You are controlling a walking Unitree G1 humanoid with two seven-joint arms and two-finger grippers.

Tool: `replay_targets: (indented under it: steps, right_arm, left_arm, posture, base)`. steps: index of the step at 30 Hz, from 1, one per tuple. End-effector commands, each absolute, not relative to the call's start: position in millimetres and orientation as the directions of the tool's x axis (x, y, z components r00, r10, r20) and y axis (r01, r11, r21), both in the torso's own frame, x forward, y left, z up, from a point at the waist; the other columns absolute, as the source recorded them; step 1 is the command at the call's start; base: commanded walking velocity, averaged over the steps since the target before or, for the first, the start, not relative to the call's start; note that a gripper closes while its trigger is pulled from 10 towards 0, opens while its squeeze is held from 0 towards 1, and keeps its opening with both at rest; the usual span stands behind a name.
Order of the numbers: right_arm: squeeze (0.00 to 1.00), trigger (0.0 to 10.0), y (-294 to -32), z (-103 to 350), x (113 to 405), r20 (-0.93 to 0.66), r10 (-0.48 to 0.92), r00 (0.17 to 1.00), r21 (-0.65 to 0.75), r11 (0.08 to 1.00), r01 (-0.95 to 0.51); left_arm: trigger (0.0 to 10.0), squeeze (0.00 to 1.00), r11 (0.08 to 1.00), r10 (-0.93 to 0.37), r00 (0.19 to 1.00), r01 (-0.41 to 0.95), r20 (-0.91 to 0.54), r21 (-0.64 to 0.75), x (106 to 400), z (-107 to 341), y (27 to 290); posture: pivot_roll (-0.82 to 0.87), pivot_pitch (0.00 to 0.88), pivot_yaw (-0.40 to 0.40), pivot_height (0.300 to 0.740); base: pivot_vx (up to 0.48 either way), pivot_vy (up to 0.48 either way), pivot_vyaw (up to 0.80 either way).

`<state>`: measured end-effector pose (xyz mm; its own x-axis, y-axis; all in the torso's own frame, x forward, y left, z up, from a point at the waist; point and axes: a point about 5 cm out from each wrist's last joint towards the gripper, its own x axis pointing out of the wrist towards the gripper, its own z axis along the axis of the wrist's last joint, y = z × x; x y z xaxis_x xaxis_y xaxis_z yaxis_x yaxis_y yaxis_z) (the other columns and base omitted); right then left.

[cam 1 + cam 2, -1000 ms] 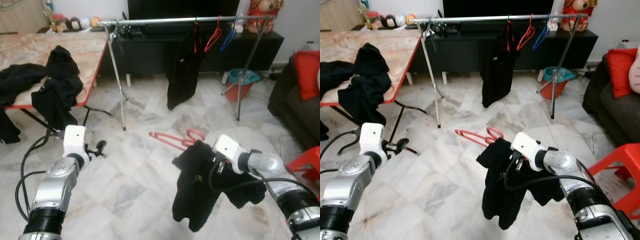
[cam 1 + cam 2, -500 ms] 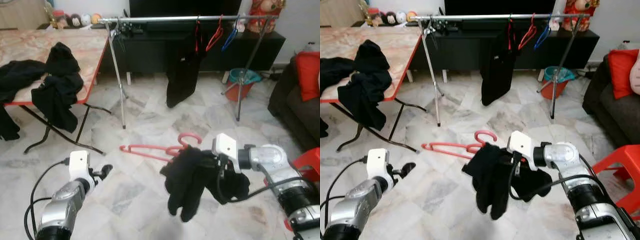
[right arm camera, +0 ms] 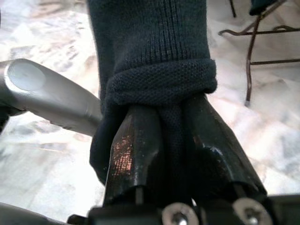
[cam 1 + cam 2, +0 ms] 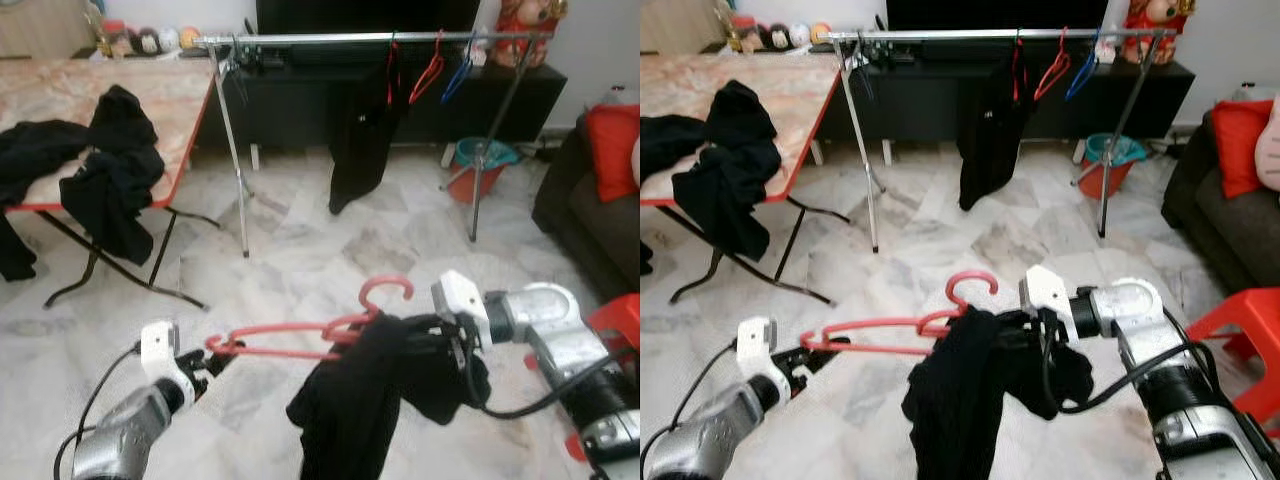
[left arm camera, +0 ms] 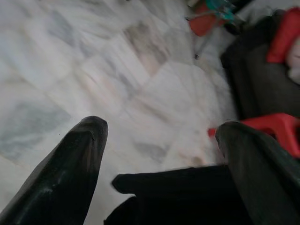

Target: Hang hanger

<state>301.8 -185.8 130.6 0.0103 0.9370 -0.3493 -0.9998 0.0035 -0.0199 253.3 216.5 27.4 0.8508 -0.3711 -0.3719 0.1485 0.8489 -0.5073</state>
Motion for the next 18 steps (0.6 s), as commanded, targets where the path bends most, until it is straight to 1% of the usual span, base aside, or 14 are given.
replay_targets:
  steps: [1, 2, 5, 8, 10, 12, 14, 15, 18]
  right_arm:
    - [0.0, 0.0, -186, 140, 303, -0.321, 0.947, -0.007, -0.046, -0.023, -0.999]
    - [0.0, 0.0, -185, 139, 303, -0.331, 0.943, -0.025, -0.04, -0.04, -0.998]
    - [0.0, 0.0, -184, 139, 302, -0.326, 0.944, -0.048, -0.03, -0.061, -0.998]
    - [0.0, 0.0, -183, 140, 302, -0.323, 0.945, -0.053, -0.028, -0.065, -0.997]
    - [0.0, 0.0, -180, 144, 304, -0.326, 0.943, -0.062, -0.038, -0.079, -0.996]
    - [0.0, 0.0, -180, 145, 305, -0.327, 0.943, -0.063, -0.04, -0.08, -0.996]
    - [0.0, 0.0, -177, 147, 306, -0.326, 0.943, -0.071, -0.047, -0.091, -0.995]
    - [0.0, 0.0, -173, 150, 306, -0.32, 0.944, -0.084, -0.056, -0.108, -0.993]
    - [0.0, 0.0, -165, 153, 308, -0.31, 0.945, -0.101, -0.07, -0.128, -0.989]
  left_arm:
    - [10.0, 0.0, 0.829, -0.414, 0.834, 0.181, -0.364, -0.528, 248, 25, 218]
    - [10.0, 0.0, 0.811, -0.466, 0.814, 0.235, -0.348, -0.536, 244, 27, 216]
    - [10.0, 0.0, 0.76, -0.55, 0.779, 0.318, -0.301, -0.567, 239, 32, 213]
    - [10.0, 0.0, 0.739, -0.58, 0.763, 0.345, -0.286, -0.579, 237, 33, 213]
    - [10.0, 0.0, 0.698, -0.652, 0.706, 0.418, -0.275, -0.581, 231, 34, 212]
    - [10.0, 0.0, 0.695, -0.658, 0.701, 0.426, -0.274, -0.579, 230, 35, 212]
    - [10.0, 0.0, 0.721, -0.647, 0.702, 0.436, -0.297, -0.539, 232, 35, 214]
    - [10.0, 0.0, 0.752, -0.626, 0.706, 0.433, -0.331, -0.497, 235, 34, 215]
    - [10.0, 0.0, 0.784, -0.595, 0.726, 0.429, -0.344, -0.449, 243, 33, 212]
  posture:
    - [0.13, 0.0, -0.047, 0.732]
    - [0.14, 0.0, -0.053, 0.732]
    - [0.14, 0.0, -0.06, 0.732]
    - [0.14, 0.0, -0.063, 0.732]
    - [0.14, 0.0, -0.07, 0.732]
    - [0.14, 0.0, -0.073, 0.732]
    - [0.15, 0.0, -0.077, 0.732]
    - [0.15, 0.0, -0.079, 0.732]
    - [0.15, 0.0, -0.081, 0.732]
  base:
    - [0.0, 0.0, 0.0]
    - [0.0, 0.0, 0.0]
    - [0.0, 0.0, 0.0]
    - [0.0, 0.0, 0.0]
    - [0.0, 0.0, 0.0]
    - [0.0, 0.0, 0.0]
    - [0.0, 0.0, 0.0]
    - [0.0, 0.0, 0.0]
    - [0.0, 0.0, 0.0]
